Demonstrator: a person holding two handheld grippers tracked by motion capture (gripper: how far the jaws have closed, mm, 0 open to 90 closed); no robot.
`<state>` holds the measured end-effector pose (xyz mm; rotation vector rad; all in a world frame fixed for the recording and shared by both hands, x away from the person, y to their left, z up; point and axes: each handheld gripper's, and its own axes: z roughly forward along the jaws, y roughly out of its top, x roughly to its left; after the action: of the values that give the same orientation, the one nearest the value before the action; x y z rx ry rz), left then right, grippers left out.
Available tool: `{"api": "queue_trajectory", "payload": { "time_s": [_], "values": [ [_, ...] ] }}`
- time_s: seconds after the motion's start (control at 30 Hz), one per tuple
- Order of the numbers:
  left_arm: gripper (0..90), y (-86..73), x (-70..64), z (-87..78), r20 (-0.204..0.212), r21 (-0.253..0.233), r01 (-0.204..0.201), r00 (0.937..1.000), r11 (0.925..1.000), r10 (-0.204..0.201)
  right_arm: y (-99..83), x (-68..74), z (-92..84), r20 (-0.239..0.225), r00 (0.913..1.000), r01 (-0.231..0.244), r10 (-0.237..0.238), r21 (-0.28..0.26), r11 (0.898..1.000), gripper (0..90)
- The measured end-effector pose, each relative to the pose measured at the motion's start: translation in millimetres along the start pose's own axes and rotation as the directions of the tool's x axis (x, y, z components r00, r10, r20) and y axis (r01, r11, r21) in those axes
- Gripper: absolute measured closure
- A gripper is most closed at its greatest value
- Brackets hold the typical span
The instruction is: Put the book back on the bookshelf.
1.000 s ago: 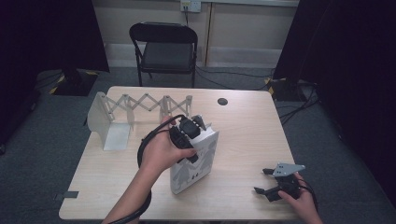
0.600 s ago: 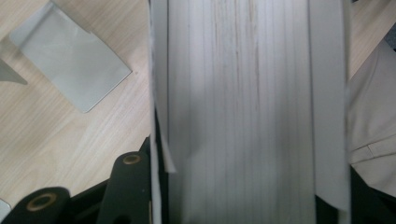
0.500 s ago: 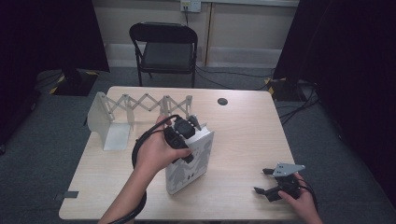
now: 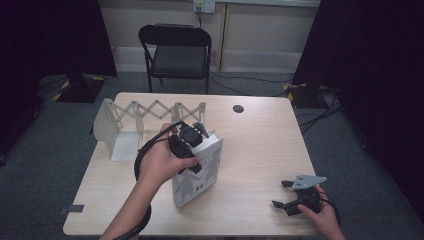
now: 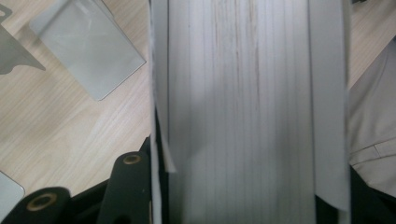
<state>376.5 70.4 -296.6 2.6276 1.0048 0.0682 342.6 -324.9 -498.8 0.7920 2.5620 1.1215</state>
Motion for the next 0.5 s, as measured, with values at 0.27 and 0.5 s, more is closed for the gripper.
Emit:
{"api": "queue_trajectory", "payload": {
  "time_s": [0.27, 0.5],
  "values": [
    [52.0, -3.7, 4.9, -2.0, 0.000, 0.000, 0.015, 0.9999, 0.9999, -0.015, 0.0, 0.0, 0.0, 0.000, 1.0000, 0.000, 0.000, 0.000, 1.000, 14.2],
    [52.0, -9.2, 10.1, -2.7, -0.013, -0.004, 0.039, 0.9992, 0.9992, -0.039, 0.0, 0.0, 0.0, 0.000, 1.0000, 0.000, 0.000, 0.000, 1.000, 14.2]
  ]
}}
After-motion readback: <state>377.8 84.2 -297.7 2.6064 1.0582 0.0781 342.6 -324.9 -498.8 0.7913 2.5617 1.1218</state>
